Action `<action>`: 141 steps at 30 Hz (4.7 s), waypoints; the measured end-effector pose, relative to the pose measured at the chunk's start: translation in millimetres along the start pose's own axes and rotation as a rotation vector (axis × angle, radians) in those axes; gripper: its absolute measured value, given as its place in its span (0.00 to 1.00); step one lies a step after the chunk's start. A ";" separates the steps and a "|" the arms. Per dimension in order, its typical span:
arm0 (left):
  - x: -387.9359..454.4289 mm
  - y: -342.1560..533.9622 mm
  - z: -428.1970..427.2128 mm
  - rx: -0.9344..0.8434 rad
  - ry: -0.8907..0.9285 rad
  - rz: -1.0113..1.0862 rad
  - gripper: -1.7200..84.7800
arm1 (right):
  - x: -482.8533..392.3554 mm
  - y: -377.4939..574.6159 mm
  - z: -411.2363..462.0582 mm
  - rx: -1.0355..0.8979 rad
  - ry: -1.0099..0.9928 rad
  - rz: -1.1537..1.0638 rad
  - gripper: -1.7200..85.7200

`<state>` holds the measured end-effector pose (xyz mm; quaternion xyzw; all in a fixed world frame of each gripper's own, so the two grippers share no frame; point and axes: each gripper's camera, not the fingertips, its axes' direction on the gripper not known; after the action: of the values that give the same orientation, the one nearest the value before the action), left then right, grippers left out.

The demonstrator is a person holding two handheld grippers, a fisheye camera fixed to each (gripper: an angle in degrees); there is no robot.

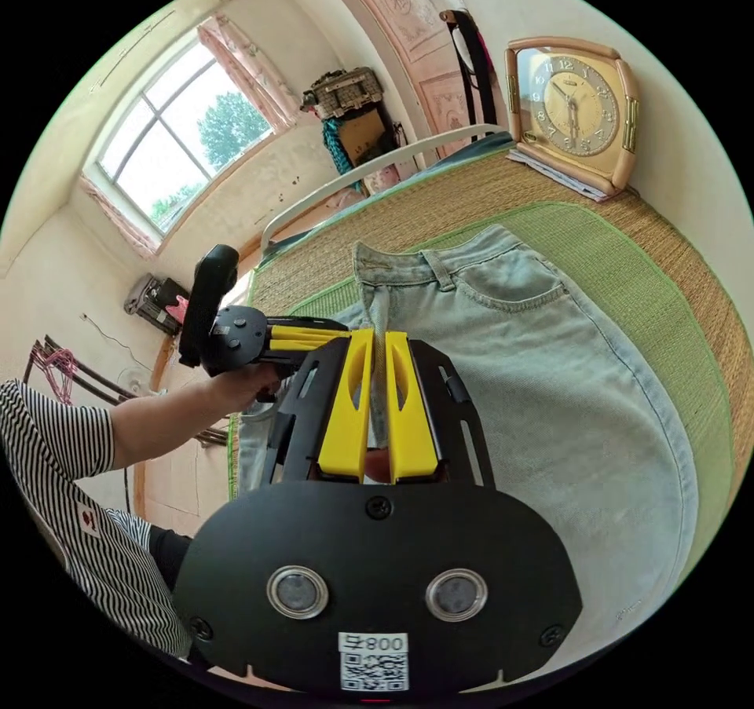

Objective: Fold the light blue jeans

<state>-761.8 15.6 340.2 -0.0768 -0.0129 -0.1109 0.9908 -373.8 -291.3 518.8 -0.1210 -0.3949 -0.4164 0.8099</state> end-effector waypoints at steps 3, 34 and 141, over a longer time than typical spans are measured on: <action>-4.6 -0.1 -2.9 0.016 0.013 -0.024 0.02 | -8.1 -2.7 29.7 -0.152 0.036 -0.089 0.05; -8.5 -21.9 -31.0 0.108 -0.038 -0.079 0.02 | -42.3 3.2 52.1 -0.248 0.362 -0.066 0.02; 51.5 19.5 -89.7 -0.351 0.023 0.618 0.03 | -255.1 146.9 45.0 -0.526 0.276 -0.061 0.02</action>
<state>-706.5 9.3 250.9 -0.2449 0.0416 0.1924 0.9493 -372.0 -28.3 379.0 -0.2571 -0.1633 -0.5409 0.7840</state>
